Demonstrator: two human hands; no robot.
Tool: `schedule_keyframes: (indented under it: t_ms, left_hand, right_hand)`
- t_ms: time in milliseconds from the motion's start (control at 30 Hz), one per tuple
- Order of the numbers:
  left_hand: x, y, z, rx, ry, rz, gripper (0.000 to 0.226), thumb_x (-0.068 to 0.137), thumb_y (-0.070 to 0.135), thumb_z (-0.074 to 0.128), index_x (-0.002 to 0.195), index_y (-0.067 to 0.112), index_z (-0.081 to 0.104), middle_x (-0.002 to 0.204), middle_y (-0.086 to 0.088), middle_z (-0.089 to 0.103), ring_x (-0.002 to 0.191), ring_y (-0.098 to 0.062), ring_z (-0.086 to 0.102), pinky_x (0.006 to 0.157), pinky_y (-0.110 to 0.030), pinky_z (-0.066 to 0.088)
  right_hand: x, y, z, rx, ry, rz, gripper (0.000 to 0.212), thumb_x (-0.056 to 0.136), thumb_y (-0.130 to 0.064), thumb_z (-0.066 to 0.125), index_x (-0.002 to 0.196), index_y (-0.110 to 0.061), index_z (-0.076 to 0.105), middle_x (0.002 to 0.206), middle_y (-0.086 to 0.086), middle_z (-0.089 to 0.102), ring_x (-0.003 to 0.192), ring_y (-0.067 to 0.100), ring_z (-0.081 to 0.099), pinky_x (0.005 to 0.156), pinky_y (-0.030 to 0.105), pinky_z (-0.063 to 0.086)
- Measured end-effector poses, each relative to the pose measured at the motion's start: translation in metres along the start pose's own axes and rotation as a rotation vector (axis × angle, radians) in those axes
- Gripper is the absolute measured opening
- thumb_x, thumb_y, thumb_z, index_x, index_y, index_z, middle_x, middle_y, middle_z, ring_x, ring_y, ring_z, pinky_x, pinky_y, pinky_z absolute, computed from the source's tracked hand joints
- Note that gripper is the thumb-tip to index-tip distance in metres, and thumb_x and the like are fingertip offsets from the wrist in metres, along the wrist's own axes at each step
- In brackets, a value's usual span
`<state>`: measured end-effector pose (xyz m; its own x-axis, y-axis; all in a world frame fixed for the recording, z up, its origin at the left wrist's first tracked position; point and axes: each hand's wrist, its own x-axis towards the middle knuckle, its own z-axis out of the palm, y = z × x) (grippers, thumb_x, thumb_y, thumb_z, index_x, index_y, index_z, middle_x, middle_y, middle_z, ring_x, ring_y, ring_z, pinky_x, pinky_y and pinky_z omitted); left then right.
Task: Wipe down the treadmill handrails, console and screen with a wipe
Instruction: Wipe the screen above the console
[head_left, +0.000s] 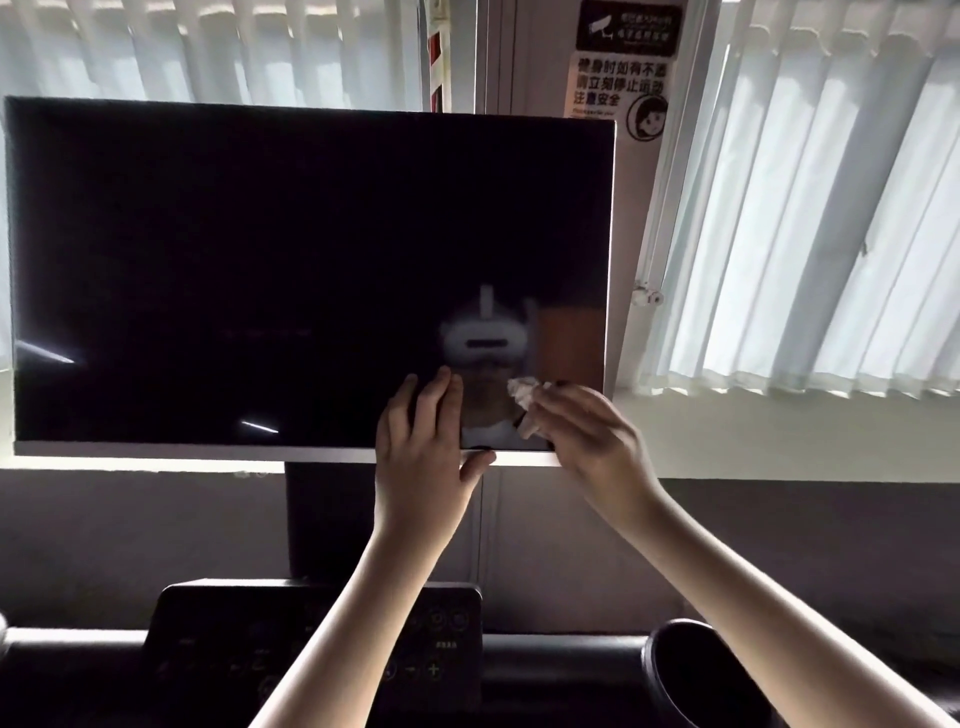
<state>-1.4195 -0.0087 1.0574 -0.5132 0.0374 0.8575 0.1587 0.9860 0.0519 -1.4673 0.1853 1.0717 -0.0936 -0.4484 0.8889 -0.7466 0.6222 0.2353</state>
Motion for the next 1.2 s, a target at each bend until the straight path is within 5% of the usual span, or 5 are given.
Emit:
schedule_keyframes:
  t_ms: [467,667,833,1067,1200]
  left_hand:
    - [0.001,0.005,-0.006,0.019,-0.048,-0.027,0.079,0.071,0.045,0.069,0.134,0.002,0.050,0.137,-0.012,0.050,0.127,-0.032,0.036,0.101,-0.048,0.041]
    - [0.005,0.013,-0.008,0.018,-0.052,-0.024,0.080,0.065,0.035,0.082,0.131,0.001,0.052,0.136,-0.013,0.049,0.124,-0.032,0.036,0.100,-0.047,0.043]
    - [0.008,0.019,-0.006,-0.005,-0.049,0.020,0.080,0.067,0.044,0.076,0.132,0.006,0.051,0.136,-0.010,0.050,0.125,-0.031,0.038,0.099,-0.046,0.043]
    - [0.007,0.018,0.001,-0.010,-0.013,0.022,0.082,0.063,0.043,0.081,0.131,0.004,0.055,0.133,-0.009,0.054,0.124,-0.030,0.038,0.099,-0.046,0.043]
    - [0.006,0.018,0.001,-0.020,-0.017,0.027,0.082,0.065,0.044,0.077,0.133,0.004,0.053,0.135,-0.008,0.051,0.126,-0.030,0.037,0.101,-0.046,0.041]
  right_hand:
    - [-0.035,0.014,-0.019,-0.013,-0.218,-0.094,0.032,0.081,0.007,0.057,0.106,-0.006,0.073,0.118,0.005,0.068,0.113,0.021,0.059,0.096,0.032,0.048]
    - [-0.022,0.022,-0.020,-0.005,-0.042,0.101,0.031,0.079,0.013,0.062,0.102,-0.002,0.074,0.114,0.006,0.069,0.114,0.019,0.057,0.103,0.025,0.043]
    - [-0.036,0.026,-0.029,-0.003,-0.234,-0.101,0.033,0.082,0.006,0.057,0.109,-0.005,0.072,0.119,0.004,0.068,0.116,0.019,0.055,0.098,0.031,0.047]
    - [0.013,0.045,-0.020,0.016,0.037,0.136,0.036,0.077,0.019,0.066,0.104,-0.003,0.073,0.114,0.007,0.069,0.110,0.030,0.062,0.087,0.043,0.056]
    - [0.001,0.036,-0.020,-0.004,-0.177,-0.114,0.036,0.080,0.012,0.065,0.111,-0.004,0.071,0.121,0.006,0.066,0.116,0.025,0.058,0.090,0.038,0.054]
